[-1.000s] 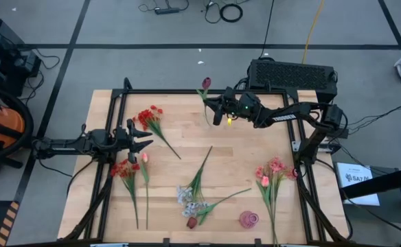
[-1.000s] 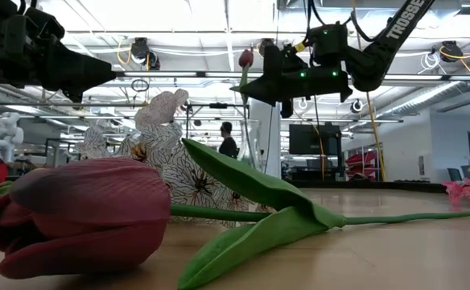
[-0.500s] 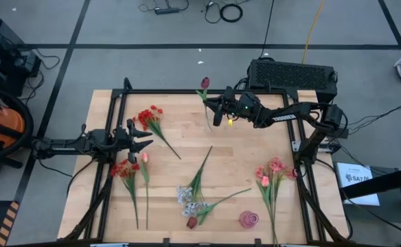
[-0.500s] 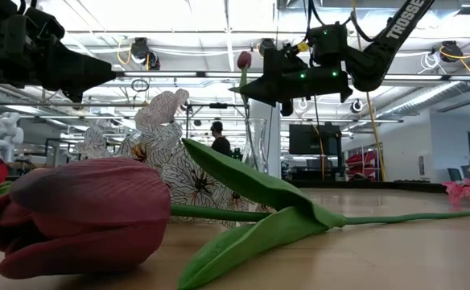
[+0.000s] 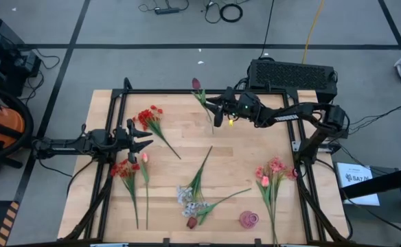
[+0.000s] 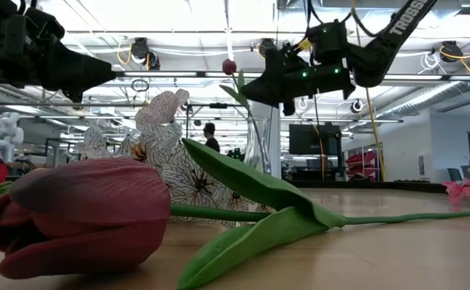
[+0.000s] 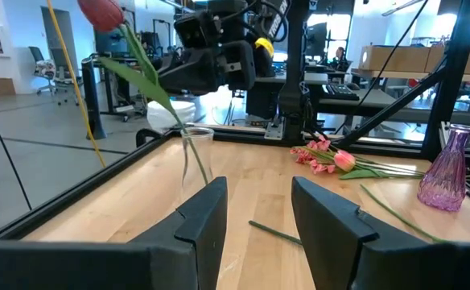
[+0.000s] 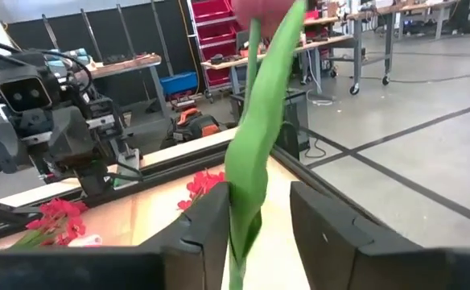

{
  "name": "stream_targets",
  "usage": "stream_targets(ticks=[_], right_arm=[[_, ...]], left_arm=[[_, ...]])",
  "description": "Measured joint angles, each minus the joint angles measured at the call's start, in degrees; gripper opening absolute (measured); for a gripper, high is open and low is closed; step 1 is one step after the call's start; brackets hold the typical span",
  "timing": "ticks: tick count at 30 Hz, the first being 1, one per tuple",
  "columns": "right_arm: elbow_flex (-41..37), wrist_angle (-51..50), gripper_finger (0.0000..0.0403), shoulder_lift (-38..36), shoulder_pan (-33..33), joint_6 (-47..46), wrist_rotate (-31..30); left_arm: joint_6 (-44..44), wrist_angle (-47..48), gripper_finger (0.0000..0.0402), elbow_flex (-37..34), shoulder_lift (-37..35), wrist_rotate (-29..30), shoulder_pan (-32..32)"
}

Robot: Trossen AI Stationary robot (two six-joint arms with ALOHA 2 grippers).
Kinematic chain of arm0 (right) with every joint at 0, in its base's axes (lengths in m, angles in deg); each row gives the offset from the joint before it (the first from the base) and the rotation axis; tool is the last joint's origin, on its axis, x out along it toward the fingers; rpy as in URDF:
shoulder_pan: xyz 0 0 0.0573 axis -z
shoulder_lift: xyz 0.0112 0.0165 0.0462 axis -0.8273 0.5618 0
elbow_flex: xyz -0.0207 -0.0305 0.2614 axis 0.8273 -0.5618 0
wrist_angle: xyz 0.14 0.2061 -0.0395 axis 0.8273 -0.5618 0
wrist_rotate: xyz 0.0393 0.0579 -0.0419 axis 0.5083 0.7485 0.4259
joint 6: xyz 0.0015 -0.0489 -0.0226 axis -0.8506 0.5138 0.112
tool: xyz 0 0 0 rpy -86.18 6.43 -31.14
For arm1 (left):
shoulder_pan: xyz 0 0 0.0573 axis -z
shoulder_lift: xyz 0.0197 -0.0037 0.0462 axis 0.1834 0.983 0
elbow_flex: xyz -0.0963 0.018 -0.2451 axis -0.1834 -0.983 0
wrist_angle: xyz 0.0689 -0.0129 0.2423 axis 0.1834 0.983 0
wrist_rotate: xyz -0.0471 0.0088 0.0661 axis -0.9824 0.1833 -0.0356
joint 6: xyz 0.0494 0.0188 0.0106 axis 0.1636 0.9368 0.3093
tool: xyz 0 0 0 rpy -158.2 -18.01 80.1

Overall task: Sort flowers into vase by color
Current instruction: Put the left pink flower into the purple vase

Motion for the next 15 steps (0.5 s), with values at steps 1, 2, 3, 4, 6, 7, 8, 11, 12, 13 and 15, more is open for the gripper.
stream_targets(ticks=[1, 2, 3, 4, 6, 7, 8, 11, 12, 13, 15], right_arm=[[0.0, -1.2, 0.0129, -0.84, 0.0, 0.66, 0.0], [0.0, -2.09, 0.013, -1.62, -0.01, 1.48, 0.0], [0.0, -3.1, 0.0132, -2.53, -0.02, 2.16, -0.01], [0.0, -4.45, 0.0132, -3.51, -0.01, 2.59, -0.02], [0.0, -6.43, 0.0132, -5.64, 0.0, 3.66, -0.04], [0.0, -7.52, 0.0132, -6.72, 0.01, 4.18, -0.04], [0.0, -8.61, 0.0132, -7.85, -0.01, 4.65, -0.25], [0.0, -12.24, 0.0132, -11.25, -0.02, 5.23, -0.52], [0.0, -13.86, 0.0132, -12.5, -0.02, 5.14, -0.77], [0.0, -15.92, 0.0132, -13.87, 0.0, 4.67, -1.04], [0.04, -20.32, 0.0132, -16.47, -0.15, 2.96, -3.24]], left_arm=[[0.0, 0.0, 0.0148, 0.01, 0.01, 0.0, 0.0], [0.0, 0.0, 0.0148, 0.0, -0.01, 0.0, 0.0], [0.0, 0.0, 0.0148, 0.02, 0.01, 0.0, 0.0], [0.0, 0.0, 0.0148, 0.01, 0.01, 0.0, 0.01], [0.0, 0.0, 0.0148, 0.0, 0.01, 0.0, 0.01], [0.0, 0.0, 0.0148, 0.02, 0.01, 0.0, -0.01], [0.0, 0.0, 0.0148, 0.02, 0.01, 0.0, 0.0], [0.0, 0.0, 0.0148, 0.0, 0.0, -0.01, 0.01], [0.0, 0.0, 0.0148, 0.01, -0.01, 0.0, 0.01], [0.0, 0.0, 0.0148, 0.02, 0.01, 0.0, 0.01], [0.0, 0.0, 0.0148, 0.02, 0.0, 0.0, -0.01]])
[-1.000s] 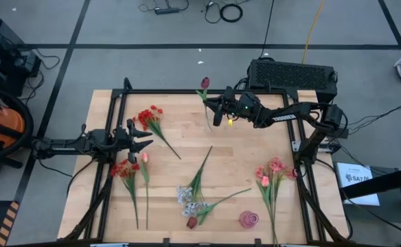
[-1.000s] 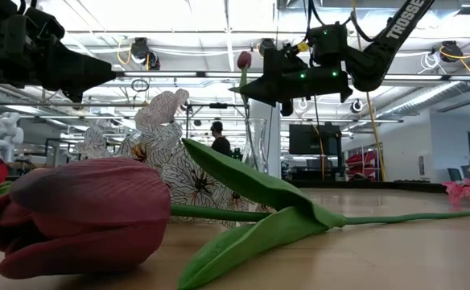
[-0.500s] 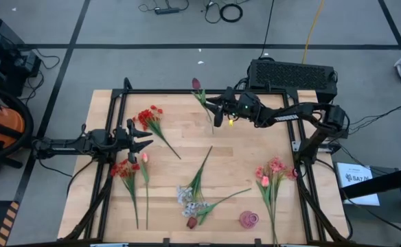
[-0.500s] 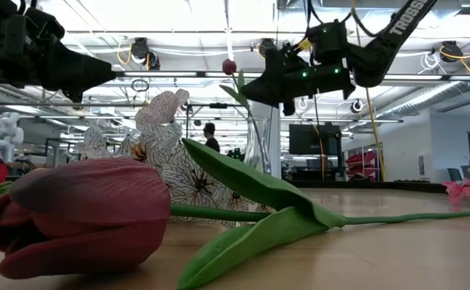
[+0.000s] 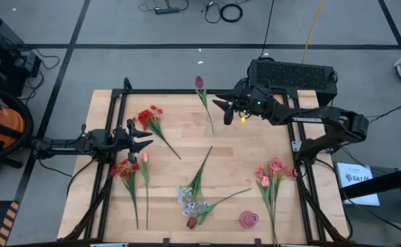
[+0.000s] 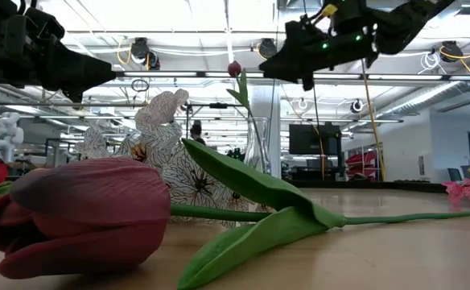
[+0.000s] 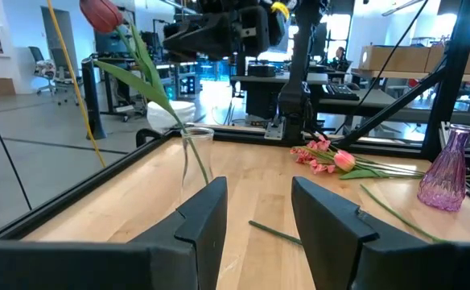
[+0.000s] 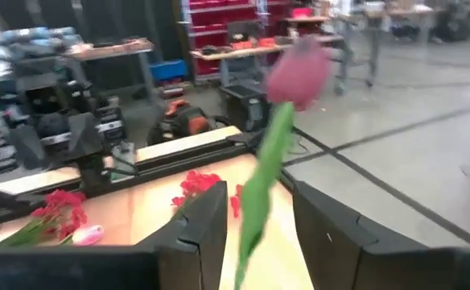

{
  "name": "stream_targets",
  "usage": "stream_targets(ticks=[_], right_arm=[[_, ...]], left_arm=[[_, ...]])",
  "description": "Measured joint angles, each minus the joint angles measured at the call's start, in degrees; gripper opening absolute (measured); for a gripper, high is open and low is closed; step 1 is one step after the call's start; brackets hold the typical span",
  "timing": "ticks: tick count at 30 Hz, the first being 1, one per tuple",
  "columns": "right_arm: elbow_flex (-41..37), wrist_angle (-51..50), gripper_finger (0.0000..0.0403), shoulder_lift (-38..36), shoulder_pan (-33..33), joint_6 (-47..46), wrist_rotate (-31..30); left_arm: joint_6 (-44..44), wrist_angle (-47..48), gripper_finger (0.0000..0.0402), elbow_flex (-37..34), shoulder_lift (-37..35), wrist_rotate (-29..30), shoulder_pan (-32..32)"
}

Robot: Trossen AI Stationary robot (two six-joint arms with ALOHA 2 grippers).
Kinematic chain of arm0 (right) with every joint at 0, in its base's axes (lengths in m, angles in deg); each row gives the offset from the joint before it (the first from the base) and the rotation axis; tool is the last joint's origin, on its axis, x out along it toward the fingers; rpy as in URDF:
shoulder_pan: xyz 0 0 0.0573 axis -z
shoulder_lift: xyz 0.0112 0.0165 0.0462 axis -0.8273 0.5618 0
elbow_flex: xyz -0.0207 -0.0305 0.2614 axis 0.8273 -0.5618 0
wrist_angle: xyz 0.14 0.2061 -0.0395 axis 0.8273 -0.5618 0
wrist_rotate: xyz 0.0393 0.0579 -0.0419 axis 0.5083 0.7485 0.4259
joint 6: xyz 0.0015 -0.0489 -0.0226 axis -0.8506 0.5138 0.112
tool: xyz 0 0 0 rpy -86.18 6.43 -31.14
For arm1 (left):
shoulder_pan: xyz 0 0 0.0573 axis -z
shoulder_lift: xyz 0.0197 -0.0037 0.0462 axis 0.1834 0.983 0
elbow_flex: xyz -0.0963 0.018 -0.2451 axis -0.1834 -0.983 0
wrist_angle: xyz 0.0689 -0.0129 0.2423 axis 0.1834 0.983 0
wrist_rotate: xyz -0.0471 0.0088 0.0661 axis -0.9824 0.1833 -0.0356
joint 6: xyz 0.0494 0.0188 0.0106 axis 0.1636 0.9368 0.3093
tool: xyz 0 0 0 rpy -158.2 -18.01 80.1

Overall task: Sort flowers into vase by color
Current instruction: Put the left pink flower into the purple vase

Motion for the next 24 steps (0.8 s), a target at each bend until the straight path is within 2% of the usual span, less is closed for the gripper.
stream_targets(ticks=[7, 14, 18, 24], right_arm=[[0.01, -25.8, 0.0103, -9.36, -1.57, -13.96, -8.75], [0.01, -52.34, 0.0017, -14.13, -4.57, -36.91, -9.14], [0.01, -60.26, 0.0008, -14.32, -7.2, -47.55, -8.69], [0.01, -66.18, 0.0002, -14.38, -11.5, -59.59, -5.18]], left_arm=[[0.0, 0.0, 0.0148, -0.01, 0.01, 0.0, 0.02], [0.0, 0.0, 0.0148, -0.01, 0.01, 0.0, 0.01], [0.0, 0.0, 0.0148, -0.01, 0.01, 0.0, 0.02], [0.0, -0.01, 0.0148, -0.01, -0.01, 0.0, 0.02]])
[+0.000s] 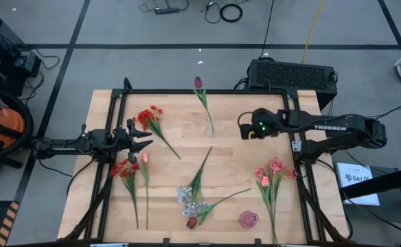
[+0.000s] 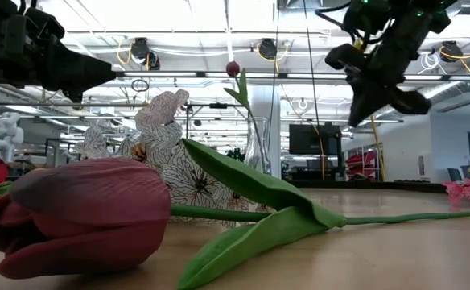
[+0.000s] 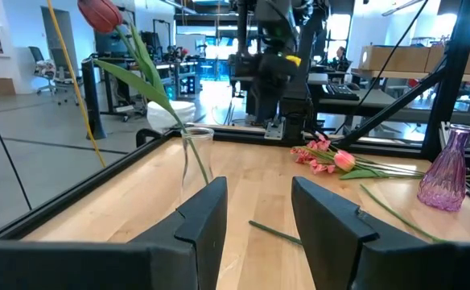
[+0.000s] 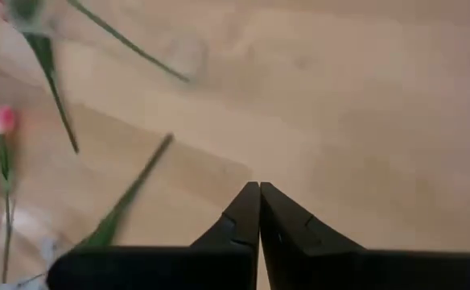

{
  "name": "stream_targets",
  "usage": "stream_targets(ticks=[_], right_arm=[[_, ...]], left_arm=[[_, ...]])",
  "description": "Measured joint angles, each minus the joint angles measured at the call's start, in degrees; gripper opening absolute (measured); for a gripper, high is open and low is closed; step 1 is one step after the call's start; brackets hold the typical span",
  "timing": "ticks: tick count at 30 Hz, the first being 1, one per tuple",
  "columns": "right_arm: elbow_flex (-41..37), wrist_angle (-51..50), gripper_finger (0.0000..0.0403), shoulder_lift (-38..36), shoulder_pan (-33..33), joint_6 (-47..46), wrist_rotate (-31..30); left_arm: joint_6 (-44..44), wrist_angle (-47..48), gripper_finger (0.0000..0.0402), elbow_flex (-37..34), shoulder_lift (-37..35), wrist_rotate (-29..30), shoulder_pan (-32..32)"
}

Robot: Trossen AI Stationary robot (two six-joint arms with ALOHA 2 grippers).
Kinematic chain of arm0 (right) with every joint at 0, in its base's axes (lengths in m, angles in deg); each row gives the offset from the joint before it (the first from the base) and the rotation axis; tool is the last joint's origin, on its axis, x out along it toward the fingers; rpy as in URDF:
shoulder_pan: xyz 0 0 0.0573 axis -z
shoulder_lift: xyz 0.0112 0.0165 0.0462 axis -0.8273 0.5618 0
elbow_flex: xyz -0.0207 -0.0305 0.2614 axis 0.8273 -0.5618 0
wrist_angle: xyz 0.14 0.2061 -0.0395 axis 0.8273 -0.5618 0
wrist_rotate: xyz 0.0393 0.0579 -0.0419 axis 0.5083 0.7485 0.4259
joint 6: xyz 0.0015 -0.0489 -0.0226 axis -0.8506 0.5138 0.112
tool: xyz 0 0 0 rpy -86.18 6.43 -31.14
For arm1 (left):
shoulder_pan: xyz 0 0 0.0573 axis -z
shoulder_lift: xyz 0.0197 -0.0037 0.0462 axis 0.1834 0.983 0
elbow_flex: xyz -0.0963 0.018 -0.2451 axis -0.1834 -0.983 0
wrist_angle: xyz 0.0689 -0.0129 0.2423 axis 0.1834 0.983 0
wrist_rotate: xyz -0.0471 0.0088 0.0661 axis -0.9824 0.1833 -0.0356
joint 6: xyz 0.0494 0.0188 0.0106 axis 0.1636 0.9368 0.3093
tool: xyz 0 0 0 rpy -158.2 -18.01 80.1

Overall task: Sort flowers into vase by color
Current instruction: Put the left pink flower into the purple vase

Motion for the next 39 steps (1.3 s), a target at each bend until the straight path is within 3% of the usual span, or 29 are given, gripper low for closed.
stream_targets(ticks=[7, 13, 17, 23, 29, 39], right_arm=[[0.0, -12.04, 0.0001, 0.0, -5.46, -13.5, 2.61], [0.0, -17.12, 0.0001, 0.0, -8.39, -15.23, 2.61], [0.0, -19.12, 0.0001, 0.0, -7.84, -12.33, 2.91], [-0.01, -21.11, 0.0, -0.36, -1.04, 2.58, 7.1], [-0.02, -21.23, 0.0, -0.48, 6.43, 19.04, 8.02], [-0.02, -21.19, 0.0, -0.48, 12.36, 33.96, 7.92]], left_arm=[[-2.48, -0.01, 0.0148, 0.0, 0.0, -0.01, -0.01], [-10.55, -0.07, 0.0148, -0.01, 0.02, 0.56, 0.0], [-13.45, -0.17, 0.0148, 0.3, 0.04, 1.72, 0.0], [-16.32, 4.07, 0.0148, 4.62, 3.16, 9.59, -0.01], [-26.8, 9.56, 0.0148, 11.6, 14.21, 13.88, 0.0], [-52.07, 32.31, 0.0148, 30.54, 44.66, 14.16, 3.66]])
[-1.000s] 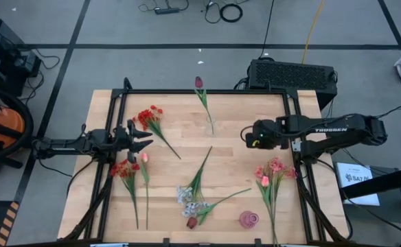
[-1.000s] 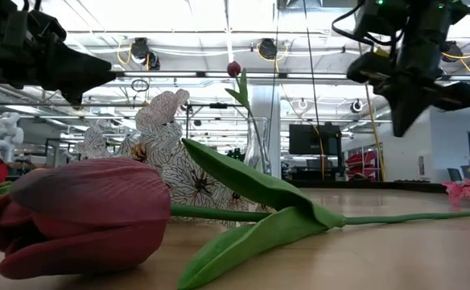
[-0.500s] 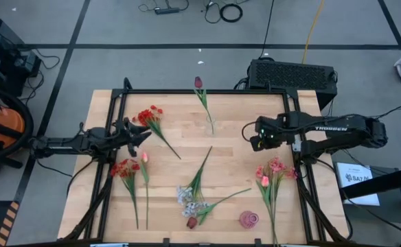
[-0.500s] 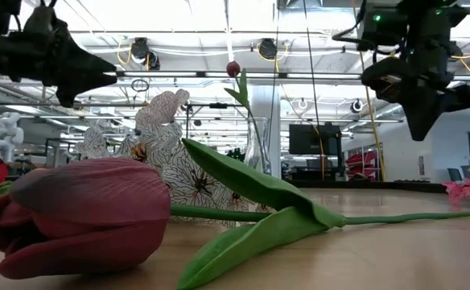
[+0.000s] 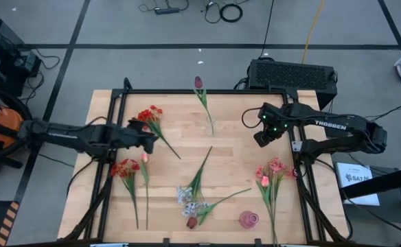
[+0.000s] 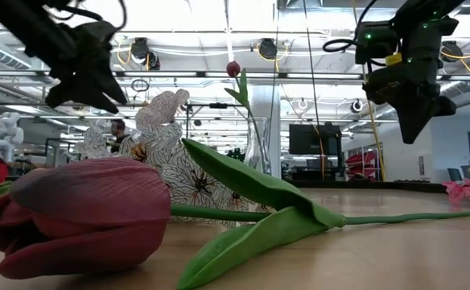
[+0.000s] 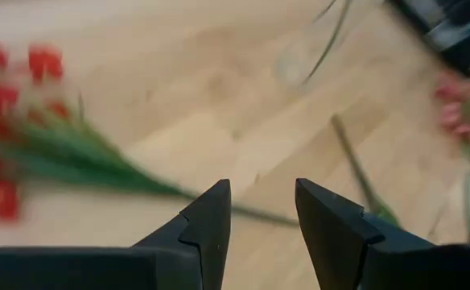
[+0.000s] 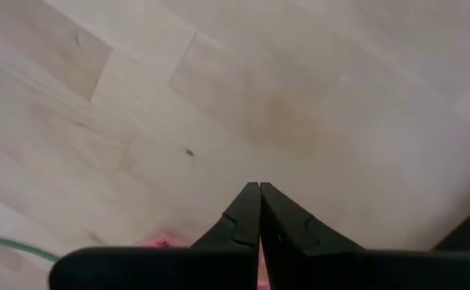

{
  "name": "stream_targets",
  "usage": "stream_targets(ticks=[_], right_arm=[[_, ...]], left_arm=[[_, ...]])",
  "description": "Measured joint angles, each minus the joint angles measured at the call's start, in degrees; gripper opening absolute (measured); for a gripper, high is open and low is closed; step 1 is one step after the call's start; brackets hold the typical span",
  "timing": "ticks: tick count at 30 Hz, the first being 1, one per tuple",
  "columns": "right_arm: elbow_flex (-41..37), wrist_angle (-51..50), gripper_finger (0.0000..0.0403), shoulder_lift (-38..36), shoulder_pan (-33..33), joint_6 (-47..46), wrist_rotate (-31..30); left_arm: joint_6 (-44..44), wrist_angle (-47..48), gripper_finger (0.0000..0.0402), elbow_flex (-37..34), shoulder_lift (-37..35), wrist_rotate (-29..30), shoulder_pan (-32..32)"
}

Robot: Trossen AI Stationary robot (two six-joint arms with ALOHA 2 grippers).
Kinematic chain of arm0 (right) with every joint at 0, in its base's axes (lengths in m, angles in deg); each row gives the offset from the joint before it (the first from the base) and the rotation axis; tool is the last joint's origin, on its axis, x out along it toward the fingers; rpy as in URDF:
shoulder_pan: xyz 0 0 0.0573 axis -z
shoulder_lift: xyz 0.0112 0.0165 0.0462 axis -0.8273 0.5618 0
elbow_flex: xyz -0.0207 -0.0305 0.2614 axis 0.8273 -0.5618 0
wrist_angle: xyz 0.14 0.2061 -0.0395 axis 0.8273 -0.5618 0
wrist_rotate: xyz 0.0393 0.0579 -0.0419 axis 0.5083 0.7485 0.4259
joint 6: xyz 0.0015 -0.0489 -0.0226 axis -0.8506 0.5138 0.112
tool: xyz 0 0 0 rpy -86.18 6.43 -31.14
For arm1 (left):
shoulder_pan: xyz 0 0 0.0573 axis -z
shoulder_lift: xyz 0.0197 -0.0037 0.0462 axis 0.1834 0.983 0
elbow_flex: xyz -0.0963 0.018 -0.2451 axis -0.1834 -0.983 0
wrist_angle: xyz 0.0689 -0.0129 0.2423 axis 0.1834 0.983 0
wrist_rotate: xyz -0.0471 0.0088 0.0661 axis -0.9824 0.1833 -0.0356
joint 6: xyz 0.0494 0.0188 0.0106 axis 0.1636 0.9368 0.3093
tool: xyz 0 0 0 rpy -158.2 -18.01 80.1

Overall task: Sort flowers into vase by color
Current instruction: Put the left pink flower into the purple vase

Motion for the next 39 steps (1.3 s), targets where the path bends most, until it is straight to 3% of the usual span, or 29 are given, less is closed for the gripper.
stream_targets(ticks=[3, 7, 13, 25, 39], right_arm=[[0.0, 0.06, 0.0, 0.0, 0.87, 2.56, -1.01], [0.0, 0.1, 0.0, 0.0, 1.6, 5.84, -1.95], [0.0, 0.09, 0.0, 0.02, 1.66, 8.28, -2.54], [-0.02, 0.21, 0.0, 0.03, 1.61, 9.95, -2.59], [-0.02, 1.6, 0.0, 0.04, 1.61, 9.95, -2.61]], left_arm=[[-9.97, 6.7, 0.0148, 6.1, 8.06, -1.44, 1.51], [-22.77, 15.18, 0.0147, 12.38, 17.2, -9.42, 2.96], [-35.12, 18.75, 0.0147, 14.65, 25.3, -21.42, 7.79], [-50.97, 23.35, 0.0147, 14.27, 30.68, -25.26, 18.07], [-56.39, 12.85, 0.0147, 5.29, 30.77, -26.16, 18.68]])
